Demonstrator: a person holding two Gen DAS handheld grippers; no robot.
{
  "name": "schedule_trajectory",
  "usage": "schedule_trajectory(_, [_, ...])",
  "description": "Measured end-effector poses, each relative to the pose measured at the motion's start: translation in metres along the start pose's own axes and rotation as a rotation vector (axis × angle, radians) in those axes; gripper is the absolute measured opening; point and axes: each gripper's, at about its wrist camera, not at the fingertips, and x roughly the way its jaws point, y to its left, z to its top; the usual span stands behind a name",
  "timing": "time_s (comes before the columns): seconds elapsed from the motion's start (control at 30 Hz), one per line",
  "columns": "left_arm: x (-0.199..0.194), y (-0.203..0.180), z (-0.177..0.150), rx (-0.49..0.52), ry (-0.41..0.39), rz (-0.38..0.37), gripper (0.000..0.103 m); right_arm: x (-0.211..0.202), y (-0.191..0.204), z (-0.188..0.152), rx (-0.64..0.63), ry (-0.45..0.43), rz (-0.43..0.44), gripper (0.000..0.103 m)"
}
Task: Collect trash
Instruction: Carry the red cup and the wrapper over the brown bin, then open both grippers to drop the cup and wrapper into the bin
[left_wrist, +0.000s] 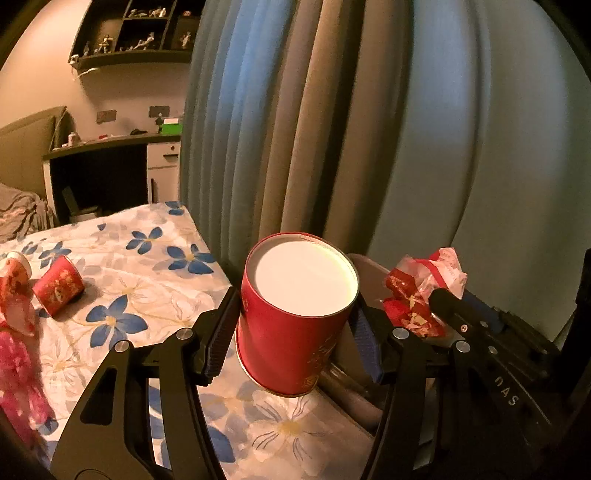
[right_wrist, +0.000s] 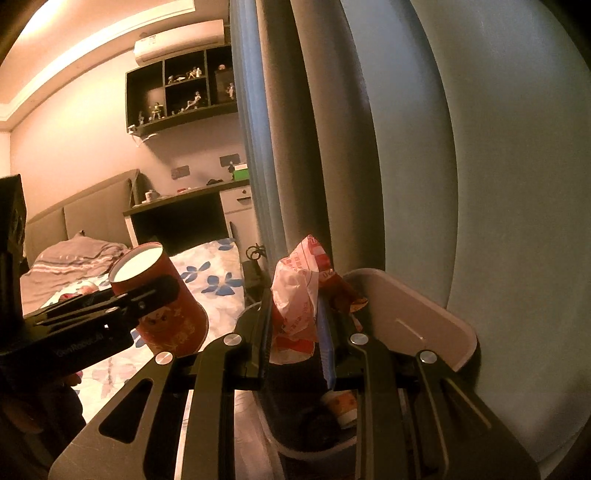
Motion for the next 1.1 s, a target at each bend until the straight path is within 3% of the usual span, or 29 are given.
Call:
schedule_trajectory(0.77, [0.024, -0.006, 0.004, -0.016, 0.013, -0.038, 0.057, 0.018, -0.008, -0.001, 0.024, 0.035, -0.004, 0.027])
schedule_trajectory(0.87, [0.025, -0.007, 0.003, -0.018, 0.015, -0.041, 0.057, 0.018, -0.009, -0.002, 0.028, 0.033, -0.007, 0.037])
schedule_trajectory(1.1, [0.031, -0.010, 0.000, -0.022, 0.023, -0.053, 0.057, 0.007, -0.019, -0.003, 0.050, -0.003, -0.066, 0.047])
